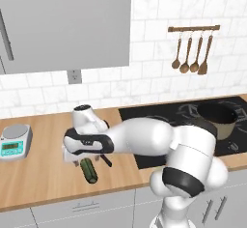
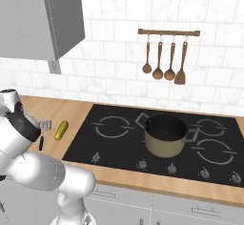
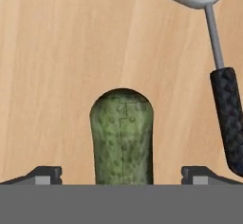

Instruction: Put the cucumber and cucumber in the pot. Retrieve the spatula and lightly stir the vegetables in the pot.

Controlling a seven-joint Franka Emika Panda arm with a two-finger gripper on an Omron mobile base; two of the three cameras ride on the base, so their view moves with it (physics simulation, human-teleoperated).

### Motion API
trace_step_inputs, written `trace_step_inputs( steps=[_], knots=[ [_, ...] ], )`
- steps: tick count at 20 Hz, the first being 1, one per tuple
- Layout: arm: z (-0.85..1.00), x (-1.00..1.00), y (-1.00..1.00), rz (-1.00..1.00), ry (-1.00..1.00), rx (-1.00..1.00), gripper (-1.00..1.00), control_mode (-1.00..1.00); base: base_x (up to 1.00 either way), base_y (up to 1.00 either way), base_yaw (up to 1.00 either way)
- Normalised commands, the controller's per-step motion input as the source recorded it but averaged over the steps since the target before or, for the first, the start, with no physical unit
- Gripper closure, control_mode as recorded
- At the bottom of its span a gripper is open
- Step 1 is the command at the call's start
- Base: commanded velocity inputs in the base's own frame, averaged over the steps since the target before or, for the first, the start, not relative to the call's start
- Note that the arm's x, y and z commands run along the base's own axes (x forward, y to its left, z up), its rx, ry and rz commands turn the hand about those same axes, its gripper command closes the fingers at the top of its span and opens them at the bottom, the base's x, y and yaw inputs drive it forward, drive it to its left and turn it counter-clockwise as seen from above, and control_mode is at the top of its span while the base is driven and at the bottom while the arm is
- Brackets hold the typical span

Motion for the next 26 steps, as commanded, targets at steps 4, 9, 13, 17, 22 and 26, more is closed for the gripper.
trace_step_inputs(
  steps=[4, 9, 13, 17, 22, 26],
  knots=[
    [-0.41, 0.14, 0.0, -0.03, 0.05, 0.0, -1.0, -1.0, 0.0, 0.0, 0.0],
    [-0.35, 0.13, 0.0, -0.03, 0.03, 0.0, -1.0, -1.0, 0.0, 0.0, 0.0],
    [-0.31, 0.13, 0.07, -0.02, 0.03, -0.01, 1.0, -1.0, 0.0, 0.0, 0.0],
    [-0.08, 0.0, 0.0, -0.02, 0.0, 0.0, 1.0, -1.0, 0.0, 0.0, 0.0],
    [0.4, -0.58, -0.15, -0.03, -0.22, 0.01, 1.0, -1.0, 0.0, 0.0, 0.0],
    [0.89, -0.96, -0.58, -0.04, -0.35, 0.1, 1.0, -1.0, 0.0, 0.0, 0.0]
  ],
)
